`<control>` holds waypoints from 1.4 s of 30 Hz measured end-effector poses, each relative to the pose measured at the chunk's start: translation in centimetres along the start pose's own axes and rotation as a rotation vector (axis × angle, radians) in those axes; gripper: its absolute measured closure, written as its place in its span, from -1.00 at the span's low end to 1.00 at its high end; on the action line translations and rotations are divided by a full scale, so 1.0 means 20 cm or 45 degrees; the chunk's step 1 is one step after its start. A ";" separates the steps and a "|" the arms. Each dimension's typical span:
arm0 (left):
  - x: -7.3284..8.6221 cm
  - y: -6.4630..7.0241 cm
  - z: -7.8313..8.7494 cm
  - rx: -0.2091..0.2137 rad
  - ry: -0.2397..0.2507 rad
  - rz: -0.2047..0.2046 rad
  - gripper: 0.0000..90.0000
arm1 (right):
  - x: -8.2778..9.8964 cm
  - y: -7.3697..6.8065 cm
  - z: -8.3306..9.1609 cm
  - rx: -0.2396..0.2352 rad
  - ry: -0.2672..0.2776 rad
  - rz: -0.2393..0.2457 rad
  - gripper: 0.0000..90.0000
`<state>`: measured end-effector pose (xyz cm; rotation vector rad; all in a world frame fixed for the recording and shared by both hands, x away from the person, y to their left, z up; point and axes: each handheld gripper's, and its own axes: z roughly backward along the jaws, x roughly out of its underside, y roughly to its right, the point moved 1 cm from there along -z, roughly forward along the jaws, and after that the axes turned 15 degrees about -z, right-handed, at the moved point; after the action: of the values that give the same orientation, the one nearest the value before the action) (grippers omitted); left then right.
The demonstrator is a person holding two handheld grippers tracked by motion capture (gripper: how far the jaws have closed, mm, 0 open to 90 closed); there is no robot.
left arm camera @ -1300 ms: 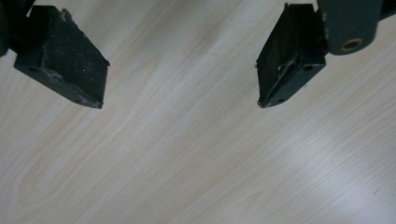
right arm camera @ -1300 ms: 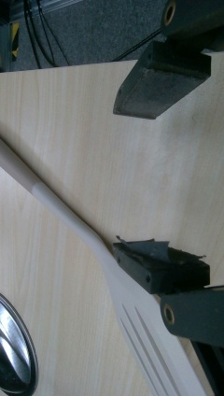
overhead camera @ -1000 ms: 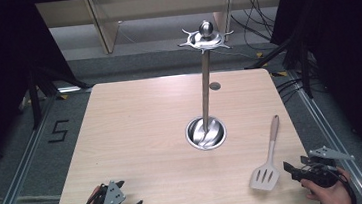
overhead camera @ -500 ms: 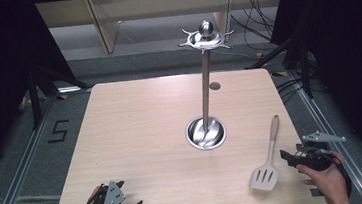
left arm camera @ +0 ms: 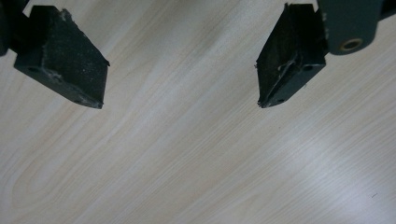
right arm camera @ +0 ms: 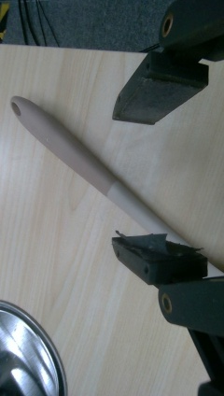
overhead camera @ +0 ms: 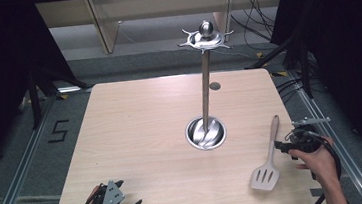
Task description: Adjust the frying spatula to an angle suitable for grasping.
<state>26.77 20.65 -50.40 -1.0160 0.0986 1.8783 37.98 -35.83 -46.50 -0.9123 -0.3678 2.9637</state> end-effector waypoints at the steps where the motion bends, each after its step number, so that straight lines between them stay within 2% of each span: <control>1: 0.00 0.00 0.00 -0.003 0.000 -0.001 -0.65 | -0.01 0.01 -0.02 0.010 0.004 0.040 -0.23; 2: 0.00 0.00 0.00 -0.001 -0.008 -0.009 -0.65 | -0.02 0.01 -0.03 0.020 0.006 0.052 -0.21; 3: 0.00 0.00 0.00 -0.004 -0.016 -0.019 -0.65 | -0.03 0.00 -0.04 0.009 -0.012 0.029 -0.20; 4: 0.00 0.00 0.00 0.000 -0.017 -0.022 -0.65 | -0.04 0.00 -0.06 0.011 -0.004 0.063 -0.20; 8: 0.00 0.00 0.00 -0.004 -0.002 -0.004 -0.65 | -0.08 -0.03 -0.11 0.042 -0.075 0.064 -0.15; 9: 0.00 0.00 0.00 -0.004 -0.005 -0.009 -0.65 | -0.08 -0.05 -0.11 0.045 -0.109 0.011 -0.13; 10: 0.00 0.00 0.00 0.000 -0.005 -0.005 -0.65 | -0.10 -0.03 -0.13 0.031 -0.104 0.073 -0.13; 11: 0.00 -0.01 0.00 -0.001 -0.014 -0.018 -0.65 | -0.11 -0.03 -0.14 0.047 -0.120 0.059 -0.13; 12: 0.00 0.00 0.00 0.002 -0.005 -0.007 -0.65 | -0.11 -0.03 -0.15 0.046 -0.129 0.070 -0.12; 14: 0.00 0.00 0.00 -0.002 -0.008 -0.010 -0.65 | -0.12 -0.05 -0.15 0.051 -0.183 0.038 -0.09; 15: 0.00 0.00 0.00 -0.001 -0.018 -0.018 -0.65 | -0.12 -0.04 -0.16 0.053 -0.191 0.059 -0.07; 17: 0.00 0.00 -0.01 0.004 -0.018 -0.023 -0.65 | -0.11 -0.08 -0.18 0.060 -0.193 -0.059 -0.05; 18: 0.00 0.00 0.00 0.002 -0.009 -0.010 -0.65 | -0.12 -0.06 -0.18 0.066 -0.216 0.020 -0.05; 20: 0.00 0.00 0.00 0.002 -0.008 -0.007 -0.65 | -0.12 -0.06 -0.20 0.067 -0.224 0.022 -0.04; 21: 0.00 0.00 0.00 -0.002 -0.015 -0.016 -0.65 | -0.12 -0.06 -0.20 0.060 -0.248 0.045 -0.02; 29: 0.00 0.00 0.00 -0.002 0.001 0.002 -0.65 | -0.14 -0.07 -0.23 0.090 -0.297 0.023 0.01; 30: 0.00 0.00 0.00 -0.002 -0.001 0.000 -0.65 | -0.13 -0.09 -0.23 0.084 -0.300 -0.036 0.01; 31: 0.00 0.00 0.00 0.001 -0.001 0.000 -0.65 | -0.15 -0.07 -0.24 0.094 -0.294 0.039 0.02; 32: 0.00 0.00 0.00 0.005 -0.003 -0.004 -0.65 | -0.14 -0.08 -0.24 0.082 -0.315 -0.006 0.02; 33: 0.00 0.00 0.00 0.007 -0.001 -0.001 -0.65 | -0.15 -0.07 -0.25 0.077 -0.300 0.030 0.02; 37: 0.00 0.00 0.00 0.004 -0.008 -0.010 -0.65 | -0.14 -0.07 -0.26 0.096 -0.325 0.011 0.06; 38: 0.00 0.00 0.00 0.006 -0.001 -0.001 -0.65 | -0.15 -0.07 -0.26 0.129 -0.337 0.009 0.10; 39: 0.00 0.00 0.00 0.003 -0.004 -0.005 -0.65 | -0.15 -0.09 -0.26 0.117 -0.353 0.021 0.10; 40: 0.00 0.00 0.00 0.003 -0.006 -0.006 -0.65 | -0.15 -0.09 -0.26 0.117 -0.337 0.043 0.10; 41: 0.00 0.00 0.00 0.002 -0.007 -0.008 -0.65 | -0.15 -0.07 -0.27 0.134 -0.344 0.120 0.11; 42: 0.00 0.00 0.00 0.001 -0.008 -0.008 -0.65 | -0.16 -0.09 -0.27 0.111 -0.356 0.081 0.11</control>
<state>26.77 20.64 -50.44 -1.0083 0.0926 1.8756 43.48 -33.14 -48.60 -0.5108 -0.2141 3.1422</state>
